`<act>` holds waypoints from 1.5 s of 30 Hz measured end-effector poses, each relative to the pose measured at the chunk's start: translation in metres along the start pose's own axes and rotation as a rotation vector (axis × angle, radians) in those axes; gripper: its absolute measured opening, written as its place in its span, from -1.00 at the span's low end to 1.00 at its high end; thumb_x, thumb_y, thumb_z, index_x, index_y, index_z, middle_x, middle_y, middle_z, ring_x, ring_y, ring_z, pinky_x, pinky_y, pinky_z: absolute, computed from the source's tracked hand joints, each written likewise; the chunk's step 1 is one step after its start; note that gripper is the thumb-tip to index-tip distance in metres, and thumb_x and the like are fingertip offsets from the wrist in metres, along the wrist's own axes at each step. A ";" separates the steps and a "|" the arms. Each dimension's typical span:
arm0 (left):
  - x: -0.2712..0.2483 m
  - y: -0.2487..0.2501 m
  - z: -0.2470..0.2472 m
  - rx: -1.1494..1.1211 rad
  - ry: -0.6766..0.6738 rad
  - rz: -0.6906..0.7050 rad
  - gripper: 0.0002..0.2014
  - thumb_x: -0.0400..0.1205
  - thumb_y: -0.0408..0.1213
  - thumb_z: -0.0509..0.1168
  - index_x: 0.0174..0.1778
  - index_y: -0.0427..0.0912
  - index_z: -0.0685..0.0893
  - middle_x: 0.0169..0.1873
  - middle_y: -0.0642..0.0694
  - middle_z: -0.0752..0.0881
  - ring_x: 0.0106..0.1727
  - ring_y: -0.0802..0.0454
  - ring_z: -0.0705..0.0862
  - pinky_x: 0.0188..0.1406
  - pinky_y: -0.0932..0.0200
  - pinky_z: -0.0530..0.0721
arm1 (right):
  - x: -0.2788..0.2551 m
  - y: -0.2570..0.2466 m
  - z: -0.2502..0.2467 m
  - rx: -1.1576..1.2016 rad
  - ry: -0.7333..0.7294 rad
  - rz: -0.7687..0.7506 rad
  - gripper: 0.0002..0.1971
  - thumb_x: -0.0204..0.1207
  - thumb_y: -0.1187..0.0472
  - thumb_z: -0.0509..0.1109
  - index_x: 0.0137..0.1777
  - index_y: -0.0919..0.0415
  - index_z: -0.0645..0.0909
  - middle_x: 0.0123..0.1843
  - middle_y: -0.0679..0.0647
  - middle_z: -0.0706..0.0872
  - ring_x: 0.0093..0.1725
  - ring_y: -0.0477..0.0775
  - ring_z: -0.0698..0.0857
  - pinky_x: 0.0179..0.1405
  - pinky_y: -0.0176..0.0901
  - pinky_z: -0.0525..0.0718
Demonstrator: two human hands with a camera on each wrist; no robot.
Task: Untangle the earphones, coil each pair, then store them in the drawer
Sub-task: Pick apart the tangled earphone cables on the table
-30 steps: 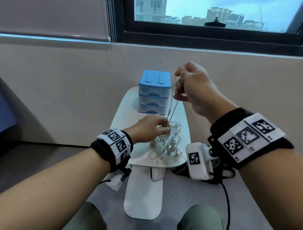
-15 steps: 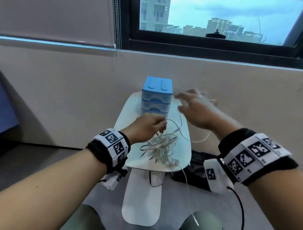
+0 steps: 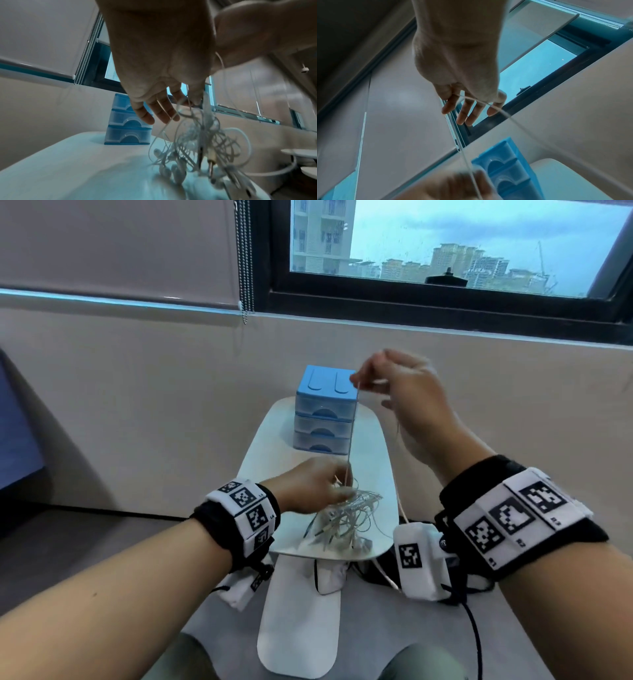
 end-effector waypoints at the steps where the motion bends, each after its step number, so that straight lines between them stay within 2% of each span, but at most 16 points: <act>1: -0.001 -0.001 0.005 0.019 -0.019 0.001 -0.86 0.70 -0.15 0.45 -0.11 -0.01 0.63 -0.02 0.00 0.66 0.10 0.00 0.65 0.16 0.10 0.60 | 0.000 -0.009 -0.003 0.056 0.038 -0.021 -0.64 0.81 0.22 0.17 -0.20 0.20 0.66 0.07 0.38 0.82 -0.02 0.19 0.77 -0.12 -0.38 0.64; 3: -0.002 -0.005 0.011 0.038 -0.043 -0.013 -0.87 0.70 -0.10 0.44 -0.10 0.05 0.61 0.02 0.00 0.61 0.15 -0.01 0.62 0.22 0.08 0.58 | 0.001 -0.023 -0.010 0.165 0.086 -0.049 -0.68 0.83 0.17 0.14 -0.12 0.14 0.65 0.03 0.27 0.85 0.07 0.23 0.84 0.04 -0.06 0.64; 5: -0.002 -0.009 0.015 0.054 -0.043 -0.023 -0.88 0.69 -0.09 0.44 -0.09 0.06 0.62 0.01 0.04 0.57 0.12 0.02 0.59 0.15 0.13 0.53 | 0.002 -0.033 -0.018 0.278 0.149 -0.078 -0.70 0.82 0.18 0.15 -0.07 0.15 0.66 -0.09 0.20 0.85 0.04 0.24 0.86 0.03 0.04 0.65; 8: -0.003 -0.012 0.016 0.041 -0.017 -0.021 -0.89 0.71 -0.10 0.41 -0.10 0.01 0.68 -0.01 0.06 0.60 0.06 0.03 0.58 0.06 0.16 0.48 | 0.009 -0.045 -0.032 0.446 0.317 -0.152 -0.71 0.81 0.23 0.17 -0.12 0.18 0.63 -0.32 0.10 0.72 -0.21 0.17 0.78 -0.16 -0.05 0.65; 10: -0.004 -0.013 0.015 0.011 0.009 -0.015 -0.84 0.75 -0.13 0.36 -0.09 -0.08 0.74 -0.03 0.03 0.65 0.03 0.03 0.61 0.04 0.16 0.51 | 0.015 -0.046 -0.045 0.487 0.437 -0.210 -0.72 0.80 0.25 0.19 -0.14 0.20 0.62 -0.39 0.06 0.58 -0.41 0.04 0.59 -0.39 -0.19 0.49; 13: -0.005 -0.013 0.009 -0.054 0.092 0.001 -0.75 0.80 -0.16 0.28 -0.13 -0.13 0.78 -0.19 0.06 0.69 -0.15 0.13 0.62 -0.12 0.19 0.52 | 0.020 -0.030 -0.057 0.224 0.484 -0.238 -0.81 0.68 0.23 0.33 -0.08 0.19 0.77 -0.36 -0.03 0.58 -0.42 -0.07 0.42 -0.44 -0.24 0.36; 17: -0.004 -0.005 -0.005 -0.085 0.230 0.016 -0.67 0.83 -0.16 0.19 -0.22 -0.10 0.71 -0.28 0.07 0.73 -0.27 0.16 0.62 -0.20 0.11 0.55 | 0.004 0.014 -0.040 -0.258 0.101 0.039 -0.74 0.60 0.06 0.52 -0.04 0.31 0.79 -0.32 -0.05 0.60 -0.50 -0.27 0.44 -0.44 -0.42 0.39; 21: -0.003 0.012 -0.019 -0.123 0.326 0.017 -0.63 0.81 -0.19 0.17 -0.32 -0.15 0.64 -0.40 -0.01 0.76 -0.34 0.06 0.70 -0.20 0.00 0.66 | -0.020 0.058 -0.021 -0.659 -0.373 0.265 -0.46 0.57 -0.18 0.51 -0.13 0.41 0.68 -0.33 0.06 0.57 -0.31 0.03 0.49 -0.28 -0.10 0.41; 25: -0.003 0.022 -0.026 -0.118 0.346 -0.002 -0.63 0.81 -0.18 0.20 -0.30 -0.19 0.69 -0.48 0.01 0.71 -0.52 0.23 0.57 -0.40 0.24 0.53 | -0.027 0.066 -0.019 -0.613 -0.414 0.235 -0.67 0.70 0.06 0.40 -0.19 0.26 0.79 -0.27 0.01 0.80 -0.33 -0.15 0.62 -0.31 -0.22 0.49; 27: -0.002 0.021 -0.022 -0.117 0.314 -0.035 -0.74 0.79 -0.17 0.27 -0.17 -0.16 0.72 -0.38 0.01 0.74 -0.43 0.23 0.61 -0.31 0.20 0.58 | -0.024 0.066 -0.023 -0.517 -0.336 0.232 -0.65 0.71 0.14 0.35 -0.30 0.19 0.77 -0.31 0.01 0.77 -0.43 -0.20 0.57 -0.26 -0.19 0.50; 29: -0.001 0.019 -0.010 -0.117 0.221 -0.080 -0.84 0.74 -0.06 0.35 0.01 -0.06 0.70 -0.20 0.01 0.77 -0.21 0.13 0.71 -0.11 0.09 0.70 | -0.017 0.067 -0.029 -0.435 -0.181 0.215 -0.64 0.59 0.11 0.32 -0.41 0.19 0.71 -0.30 0.18 0.75 -0.37 0.00 0.57 -0.19 -0.05 0.51; 32: -0.004 0.017 0.016 0.000 0.040 -0.114 -0.50 0.59 0.29 0.40 0.34 0.08 0.60 0.16 0.02 0.69 0.15 0.04 0.68 0.22 -0.06 0.69 | -0.009 0.071 -0.039 -0.332 0.068 0.194 -0.64 0.55 0.13 0.28 -0.45 0.23 0.64 -0.34 0.22 0.72 -0.35 0.16 0.59 -0.25 -0.08 0.55; 34: -0.008 0.015 0.034 0.262 -0.047 -0.107 -0.33 0.53 0.39 0.36 0.48 0.13 0.50 0.30 0.00 0.59 0.32 -0.03 0.57 0.34 -0.14 0.58 | -0.006 0.077 -0.049 -0.373 0.176 0.192 -0.62 0.58 0.10 0.25 -0.37 0.35 0.62 -0.30 0.29 0.76 -0.28 0.37 0.67 -0.21 -0.01 0.61; 37: -0.013 0.006 0.044 0.484 -0.025 -0.069 -0.53 0.63 0.13 0.30 0.43 0.07 0.53 0.28 -0.03 0.60 0.31 -0.14 0.56 0.26 -0.11 0.54 | -0.008 0.087 -0.068 -0.475 0.244 0.206 -0.61 0.57 0.07 0.22 -0.27 0.41 0.60 -0.21 0.34 0.76 -0.15 0.42 0.74 -0.07 0.16 0.70; 41: -0.014 -0.013 0.029 0.286 -0.003 -0.133 -0.64 0.63 -0.11 0.36 0.36 0.02 0.63 0.17 -0.04 0.68 0.18 -0.11 0.65 0.17 -0.09 0.67 | -0.017 0.109 -0.091 -0.785 0.212 0.322 -0.66 0.57 0.13 0.20 -0.28 0.35 0.63 -0.26 0.25 0.72 -0.17 0.38 0.66 -0.09 0.10 0.59; 45: -0.016 -0.023 0.022 0.162 -0.023 -0.144 -0.60 0.62 -0.25 0.39 0.41 -0.01 0.67 0.23 -0.06 0.76 0.22 -0.10 0.70 0.23 -0.02 0.67 | -0.031 0.130 -0.085 -1.178 -0.034 0.546 -0.80 0.55 0.13 0.20 -0.12 0.15 0.65 -0.06 0.15 0.63 0.02 0.29 0.54 0.42 0.36 0.37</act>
Point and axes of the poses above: each hand's wrist, its own x-axis towards the middle knuckle, its own z-axis out of the palm, y = z × x, the point moved 1 cm from there along x, towards the middle knuckle
